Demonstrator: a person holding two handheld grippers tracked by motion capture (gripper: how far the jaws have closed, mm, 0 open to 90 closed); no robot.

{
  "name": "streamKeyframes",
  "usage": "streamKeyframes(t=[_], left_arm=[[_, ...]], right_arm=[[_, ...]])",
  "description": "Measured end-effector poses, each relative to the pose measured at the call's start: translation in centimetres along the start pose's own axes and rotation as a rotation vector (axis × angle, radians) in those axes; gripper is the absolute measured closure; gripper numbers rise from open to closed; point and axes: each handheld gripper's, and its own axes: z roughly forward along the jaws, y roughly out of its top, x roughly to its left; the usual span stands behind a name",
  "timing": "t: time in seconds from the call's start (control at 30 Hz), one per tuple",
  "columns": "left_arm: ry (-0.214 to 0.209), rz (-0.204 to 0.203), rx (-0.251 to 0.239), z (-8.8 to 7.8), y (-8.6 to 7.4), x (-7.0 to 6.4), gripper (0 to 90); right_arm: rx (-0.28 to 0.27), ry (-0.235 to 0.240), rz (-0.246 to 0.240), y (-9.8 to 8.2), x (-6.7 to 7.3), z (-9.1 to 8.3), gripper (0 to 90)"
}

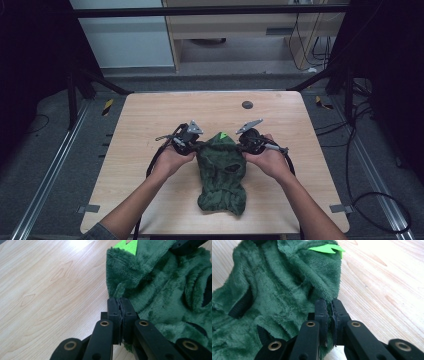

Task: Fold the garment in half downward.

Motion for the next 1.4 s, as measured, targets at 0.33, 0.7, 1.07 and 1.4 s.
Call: streamKeyframes(t=[0.33,0.7,1.07,1.4], left_arm=[[0.013,-0.002,-0.017,-0.6,0.6,0.4,88.2],[0.026,0.007,-0.016,-1.0,1.6,0.6,88.2],[0.052,0.008,-0.027,-1.6,1.9,0.9,88.1],[0.057,0.01,-0.022,-1.2,2.3,1.0,88.0]], right_arm=[[-0.031,-0.015,-0.001,0.9,-0.1,-1.1,85.1],[-0.043,-0.02,-0.002,1.4,-0.2,-1.5,85.1],[-0.082,-0.035,-0.004,2.0,-0.4,-1.8,85.1],[-0.084,-0.039,-0.006,2.1,-0.9,-1.9,85.1]])
